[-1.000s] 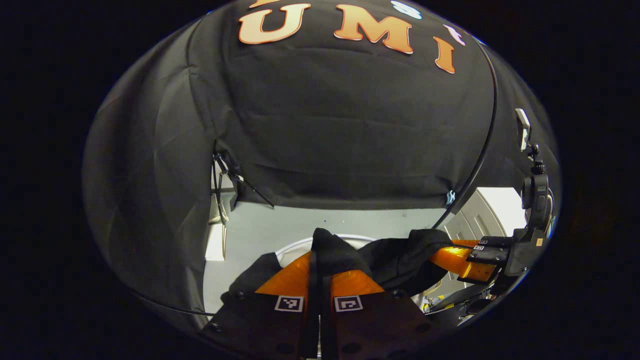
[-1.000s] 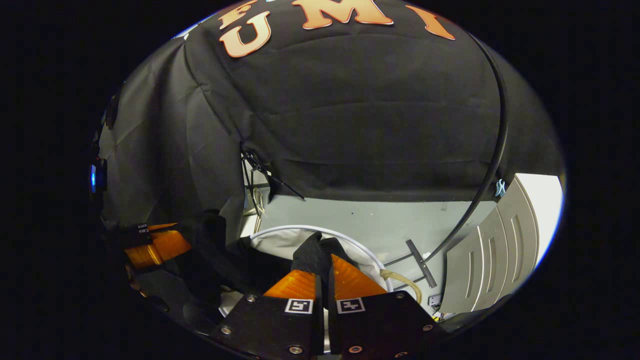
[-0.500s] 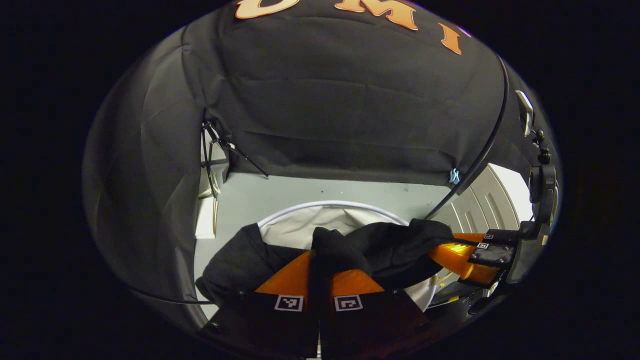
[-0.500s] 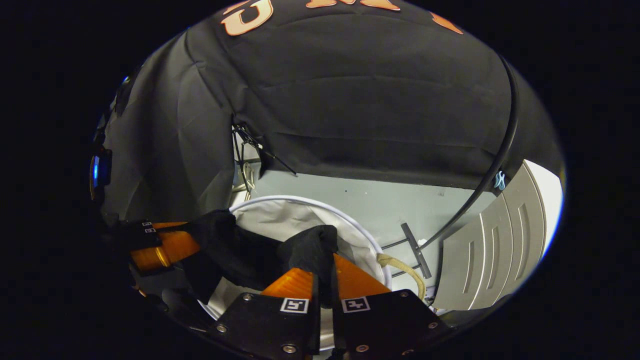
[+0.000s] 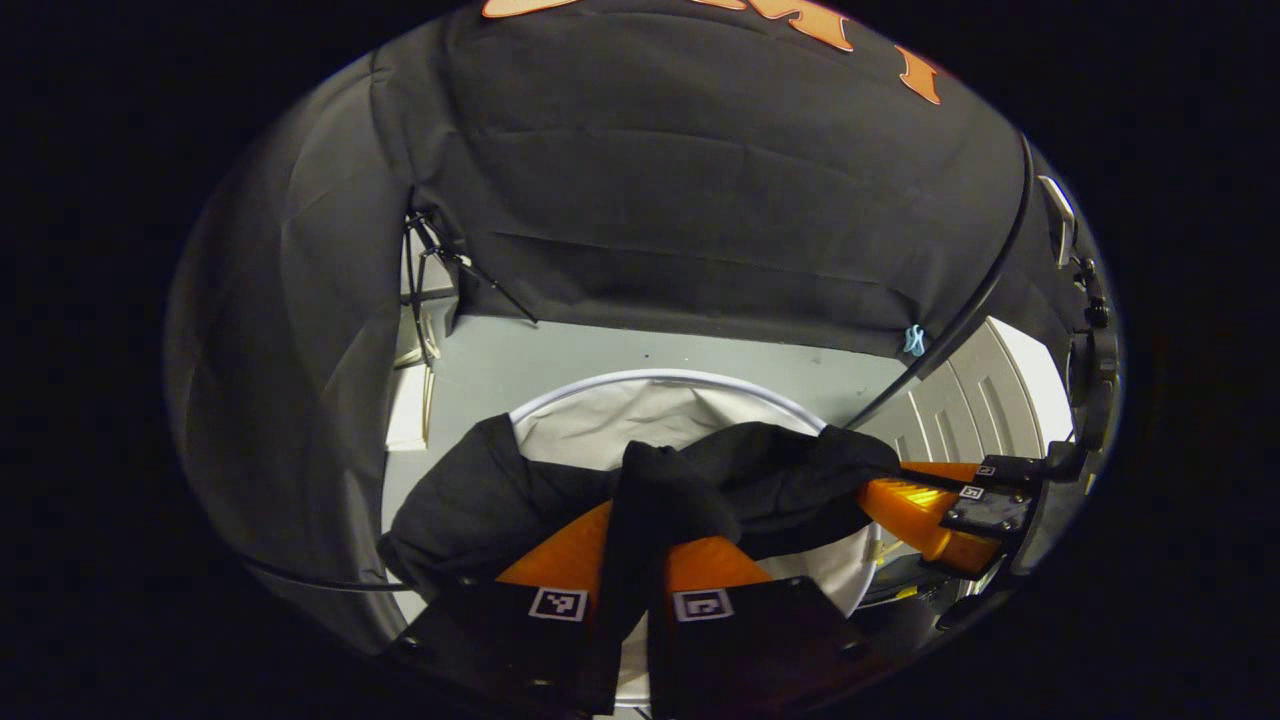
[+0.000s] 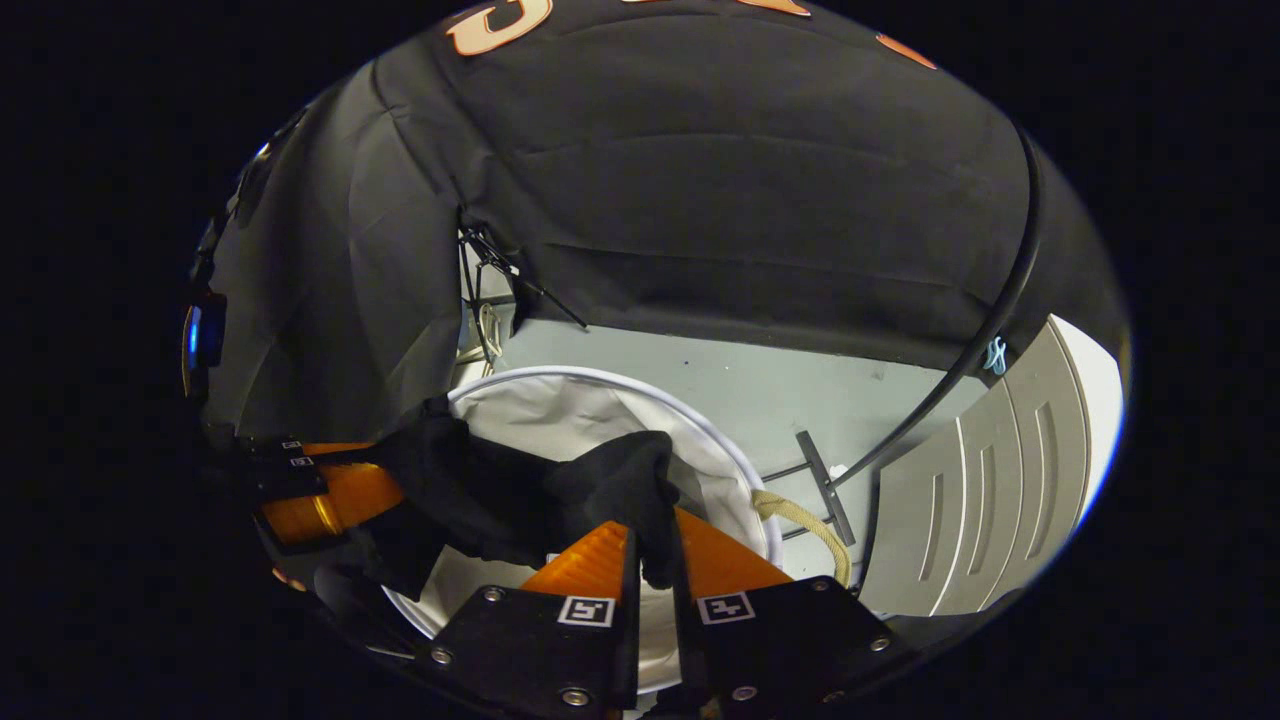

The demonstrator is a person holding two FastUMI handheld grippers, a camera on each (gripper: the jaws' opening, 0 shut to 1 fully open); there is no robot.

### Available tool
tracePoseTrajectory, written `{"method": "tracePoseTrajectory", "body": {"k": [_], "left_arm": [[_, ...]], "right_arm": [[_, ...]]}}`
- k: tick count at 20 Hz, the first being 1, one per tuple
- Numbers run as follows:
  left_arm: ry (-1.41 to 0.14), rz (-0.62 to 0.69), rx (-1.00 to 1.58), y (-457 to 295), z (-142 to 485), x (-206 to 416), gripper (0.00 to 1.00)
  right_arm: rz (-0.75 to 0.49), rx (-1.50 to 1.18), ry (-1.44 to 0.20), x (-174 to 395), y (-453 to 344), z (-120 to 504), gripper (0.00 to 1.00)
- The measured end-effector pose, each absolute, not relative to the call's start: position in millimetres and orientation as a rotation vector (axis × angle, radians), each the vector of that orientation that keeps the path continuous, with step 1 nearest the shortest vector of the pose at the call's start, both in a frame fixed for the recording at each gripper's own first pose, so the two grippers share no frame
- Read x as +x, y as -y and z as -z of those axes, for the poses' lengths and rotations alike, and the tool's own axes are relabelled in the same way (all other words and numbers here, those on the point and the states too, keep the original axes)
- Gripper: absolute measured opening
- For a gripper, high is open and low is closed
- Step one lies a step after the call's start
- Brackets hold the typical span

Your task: Grasp the clothes on the hanger with both hands and then place them into the laundry hamper below.

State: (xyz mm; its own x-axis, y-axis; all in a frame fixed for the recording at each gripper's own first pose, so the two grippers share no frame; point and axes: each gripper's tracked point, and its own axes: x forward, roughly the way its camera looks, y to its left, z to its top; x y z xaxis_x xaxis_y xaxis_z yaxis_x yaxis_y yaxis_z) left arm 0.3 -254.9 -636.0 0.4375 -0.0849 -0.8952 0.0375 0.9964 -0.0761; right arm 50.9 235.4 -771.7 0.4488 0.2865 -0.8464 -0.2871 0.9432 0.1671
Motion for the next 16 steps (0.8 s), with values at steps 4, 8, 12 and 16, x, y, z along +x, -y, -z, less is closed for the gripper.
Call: {"method": "tracePoseTrajectory", "body": {"k": [4, 8, 12, 16], "left_arm": [[-1.105, 0.058, -0.048, 245, 631, -2, 0.33], [-1.024, 0.029, -0.050, 243, 608, 13, 0.52], [-0.938, 0.026, -0.069, 245, 566, 23, 0.86], [-0.846, 0.012, -0.043, 243, 513, 28, 0.99]], "right_arm": [[-0.350, 0.057, -1.004, 63, -236, 746, 0.34], [-0.323, 0.046, -0.956, 72, -220, 720, 0.66], [-0.264, 0.045, -0.893, 84, -196, 686, 0.89], [-0.242, 0.063, -0.816, 95, -181, 637, 0.94]]}}
